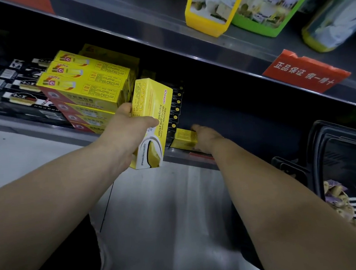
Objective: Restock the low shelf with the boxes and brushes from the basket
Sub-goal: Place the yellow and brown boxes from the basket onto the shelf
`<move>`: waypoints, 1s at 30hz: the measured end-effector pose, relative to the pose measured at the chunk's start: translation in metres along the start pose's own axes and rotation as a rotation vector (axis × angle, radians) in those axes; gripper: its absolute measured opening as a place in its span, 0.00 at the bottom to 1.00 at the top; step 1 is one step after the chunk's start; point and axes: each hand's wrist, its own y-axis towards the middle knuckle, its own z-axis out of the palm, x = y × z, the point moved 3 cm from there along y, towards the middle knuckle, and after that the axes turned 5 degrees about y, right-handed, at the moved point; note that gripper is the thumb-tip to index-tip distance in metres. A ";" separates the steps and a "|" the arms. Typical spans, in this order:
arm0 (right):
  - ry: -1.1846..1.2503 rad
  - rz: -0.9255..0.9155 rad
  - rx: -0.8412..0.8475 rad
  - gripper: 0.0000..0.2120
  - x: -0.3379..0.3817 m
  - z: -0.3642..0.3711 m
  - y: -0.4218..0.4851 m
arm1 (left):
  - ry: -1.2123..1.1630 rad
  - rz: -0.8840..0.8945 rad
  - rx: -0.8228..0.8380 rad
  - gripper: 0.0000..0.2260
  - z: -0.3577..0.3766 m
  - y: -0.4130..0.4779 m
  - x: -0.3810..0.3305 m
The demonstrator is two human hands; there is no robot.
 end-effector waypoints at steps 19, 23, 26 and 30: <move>1.298 -0.059 0.270 0.11 0.061 -0.074 -0.119 | -0.153 -0.095 0.264 0.13 0.036 -0.004 -0.001; 0.991 -0.058 -0.005 0.12 0.035 -0.094 -0.108 | 0.189 0.110 0.197 0.14 0.032 -0.003 -0.001; 0.427 0.009 -0.225 0.22 0.012 -0.113 -0.093 | 0.269 0.166 0.182 0.11 0.027 -0.001 -0.001; 0.029 0.111 -0.185 0.29 -0.001 -0.109 -0.064 | 0.307 0.203 0.195 0.07 0.024 -0.001 -0.002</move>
